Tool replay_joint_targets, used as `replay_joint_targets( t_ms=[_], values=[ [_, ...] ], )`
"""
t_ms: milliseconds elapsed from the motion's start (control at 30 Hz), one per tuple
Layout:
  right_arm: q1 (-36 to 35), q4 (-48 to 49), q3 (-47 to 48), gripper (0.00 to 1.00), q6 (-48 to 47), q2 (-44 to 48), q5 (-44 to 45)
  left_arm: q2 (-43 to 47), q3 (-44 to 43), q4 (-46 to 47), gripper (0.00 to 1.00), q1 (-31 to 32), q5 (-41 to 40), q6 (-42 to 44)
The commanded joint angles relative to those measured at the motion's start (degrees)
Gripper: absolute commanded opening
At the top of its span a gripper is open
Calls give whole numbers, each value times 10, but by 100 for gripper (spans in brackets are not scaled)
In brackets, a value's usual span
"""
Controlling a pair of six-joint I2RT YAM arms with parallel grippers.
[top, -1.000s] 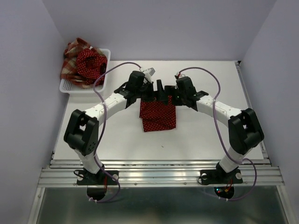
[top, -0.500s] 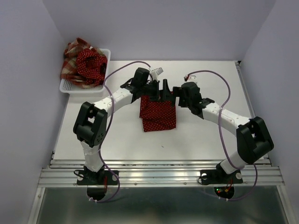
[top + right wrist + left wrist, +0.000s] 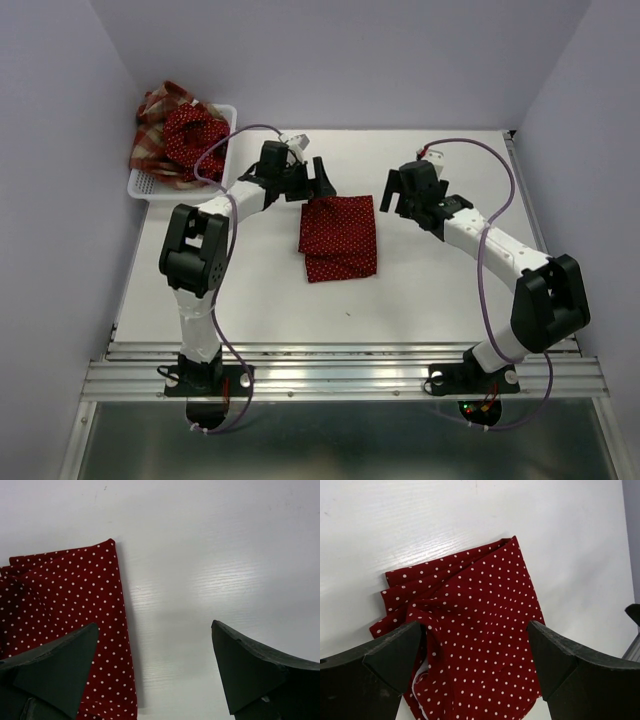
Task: Fold and stack the skirts
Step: Fold the skirt
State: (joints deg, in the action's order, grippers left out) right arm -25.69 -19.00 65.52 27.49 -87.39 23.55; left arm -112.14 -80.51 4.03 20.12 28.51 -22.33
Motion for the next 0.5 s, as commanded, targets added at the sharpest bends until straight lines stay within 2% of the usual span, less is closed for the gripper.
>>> replay_joint_targets(
  t_ms=[0,200,333,467],
  values=[
    [-1,-6,17,100,8,-1,-18,-17,-35,7,99,13,7,17],
    [-1,-6,8,100,-8,-6,-60,19,-32,5,99,15,-48,11],
    [-1,-5,1,100,-14,-5,-104,49,-56,-36,99,26,-146,12],
    [-1,-6,-7,100,-15,11,-102,66,-82,-78,99,47,-231,16]
  ],
)
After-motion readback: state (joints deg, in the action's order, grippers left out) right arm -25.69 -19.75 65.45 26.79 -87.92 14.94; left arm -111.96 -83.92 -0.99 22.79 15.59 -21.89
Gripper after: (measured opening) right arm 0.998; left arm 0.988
